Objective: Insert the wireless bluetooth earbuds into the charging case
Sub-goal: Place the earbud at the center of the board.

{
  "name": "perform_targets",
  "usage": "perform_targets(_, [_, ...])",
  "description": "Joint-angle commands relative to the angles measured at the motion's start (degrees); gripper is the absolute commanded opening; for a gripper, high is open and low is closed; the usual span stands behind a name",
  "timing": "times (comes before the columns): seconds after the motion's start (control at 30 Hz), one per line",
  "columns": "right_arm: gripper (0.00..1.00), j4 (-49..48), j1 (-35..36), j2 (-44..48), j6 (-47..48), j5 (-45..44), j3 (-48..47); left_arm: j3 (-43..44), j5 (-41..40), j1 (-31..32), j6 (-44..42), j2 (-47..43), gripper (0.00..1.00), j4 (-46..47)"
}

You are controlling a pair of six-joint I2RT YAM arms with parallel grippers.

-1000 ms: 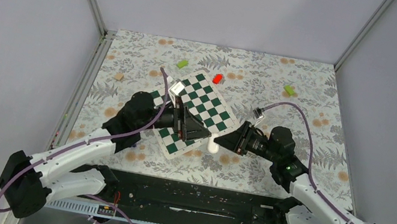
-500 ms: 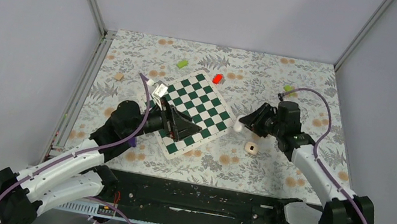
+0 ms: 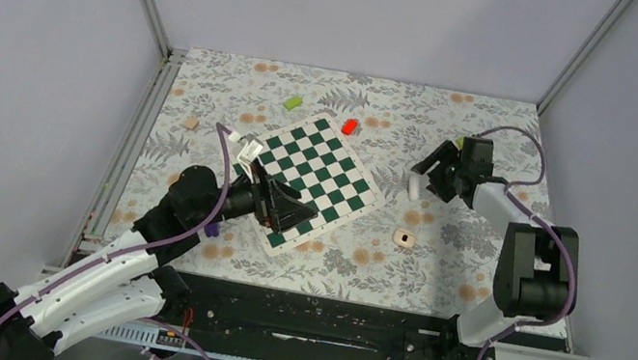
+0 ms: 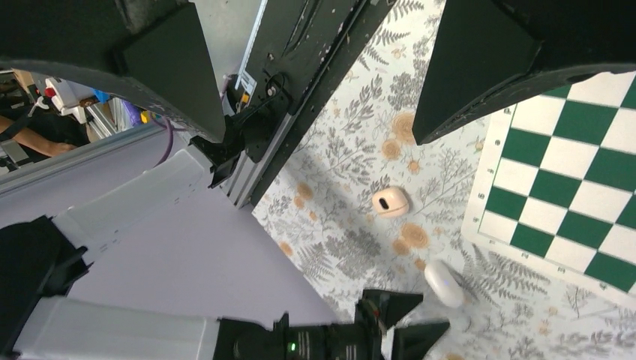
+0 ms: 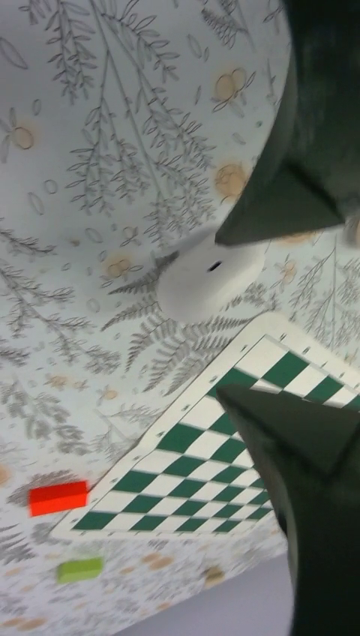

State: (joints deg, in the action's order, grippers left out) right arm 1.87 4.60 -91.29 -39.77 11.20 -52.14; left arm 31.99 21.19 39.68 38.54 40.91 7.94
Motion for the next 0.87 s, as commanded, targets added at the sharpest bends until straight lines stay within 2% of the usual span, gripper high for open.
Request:
perform_targets(0.0, [0.85,1.4,-0.3,-3.0,2.2,-3.9,-8.2,2.1,0.4,-0.1,-0.8,0.3,0.99,-3.2])
perform_targets(0.07, [0.98,3.5,-0.3,-2.6,2.9,-6.0,-10.3,2.2,-1.1,-0.2,0.2,0.1,0.99,-3.8])
perform_targets(0.3, [0.99,13.9,-0.3,7.2,4.9,-9.1,-13.2,1.8,-9.2,-0.3,4.0,-1.8,0.99,-3.9])
perform_targets(0.37, [1.0,17.2,-0.3,11.3,4.9,-10.4,-12.3,3.2,-9.9,-0.3,2.8,-1.4,0.99,-4.8])
perform_targets(0.63, [0.99,26.5,-0.2,27.5,4.2,-16.6,-1.8,10.0,-13.8,-0.2,-1.0,2.1,0.99,-13.7])
perform_targets(0.83, [0.99,23.3,-0.3,39.7,3.3,-23.9,10.8,9.8,-12.9,-0.3,-0.9,4.0,0.99,-12.8])
